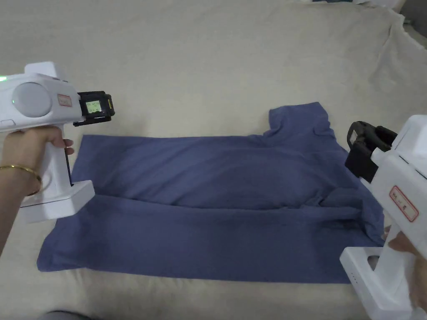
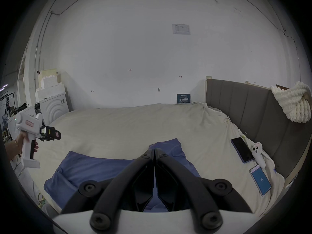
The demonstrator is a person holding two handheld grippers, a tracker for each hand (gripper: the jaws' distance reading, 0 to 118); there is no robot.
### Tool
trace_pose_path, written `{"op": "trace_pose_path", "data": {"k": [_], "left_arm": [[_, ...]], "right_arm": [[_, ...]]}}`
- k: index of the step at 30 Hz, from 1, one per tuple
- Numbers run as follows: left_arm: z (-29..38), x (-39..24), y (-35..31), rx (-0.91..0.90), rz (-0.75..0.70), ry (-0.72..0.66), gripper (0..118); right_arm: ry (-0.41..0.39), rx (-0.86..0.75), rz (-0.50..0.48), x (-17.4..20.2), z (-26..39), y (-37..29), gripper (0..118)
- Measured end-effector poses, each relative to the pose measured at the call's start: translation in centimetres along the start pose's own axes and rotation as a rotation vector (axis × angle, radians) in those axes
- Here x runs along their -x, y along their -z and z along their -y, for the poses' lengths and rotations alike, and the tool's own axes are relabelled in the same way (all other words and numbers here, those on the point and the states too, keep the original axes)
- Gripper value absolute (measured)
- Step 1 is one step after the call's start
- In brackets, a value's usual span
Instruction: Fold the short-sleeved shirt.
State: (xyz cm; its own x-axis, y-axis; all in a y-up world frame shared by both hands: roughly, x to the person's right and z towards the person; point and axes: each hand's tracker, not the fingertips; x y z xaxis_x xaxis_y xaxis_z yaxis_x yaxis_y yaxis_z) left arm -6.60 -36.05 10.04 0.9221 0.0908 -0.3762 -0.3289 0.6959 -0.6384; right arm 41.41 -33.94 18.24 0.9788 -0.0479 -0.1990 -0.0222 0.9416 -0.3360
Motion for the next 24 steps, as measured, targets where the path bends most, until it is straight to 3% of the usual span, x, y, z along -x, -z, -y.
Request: {"op": "trace_pose_path", "data": {"k": [4, 10, 12, 15, 18, 24], "left_arm": [[-1.1, 1.1, 5.9, 0.187, -0.039, 0.014, 110], [-1.0, 2.0, 12.0, 0.323, -0.092, 0.023, 107], [-1.0, 2.3, 13.2, 0.331, -0.096, 0.011, 94], [-0.8, 2.6, 14.3, 0.342, -0.125, 0.011, 28], [-0.2, 2.5, 14.3, 0.332, -0.1, 0.031, 1], [0.4, 2.0, 12.1, 0.218, -0.073, 0.049, 0]], "right_arm": [[-0.002, 0.027, 0.009, -0.1, 0.2, 1.9, 0], [-0.004, 0.08, 0.036, -0.6, 1.2, 4.1, 0], [-0.009, 0.098, 0.046, -0.8, 1.6, 4.5, 0], [-0.006, 0.12, 0.053, -1.1, 2.1, 4.7, 0], [-0.014, 0.132, 0.063, -1.3, 2.4, 4.9, 0], [-0.011, 0.138, 0.062, -1.3, 2.1, 4.5, 0]]}}
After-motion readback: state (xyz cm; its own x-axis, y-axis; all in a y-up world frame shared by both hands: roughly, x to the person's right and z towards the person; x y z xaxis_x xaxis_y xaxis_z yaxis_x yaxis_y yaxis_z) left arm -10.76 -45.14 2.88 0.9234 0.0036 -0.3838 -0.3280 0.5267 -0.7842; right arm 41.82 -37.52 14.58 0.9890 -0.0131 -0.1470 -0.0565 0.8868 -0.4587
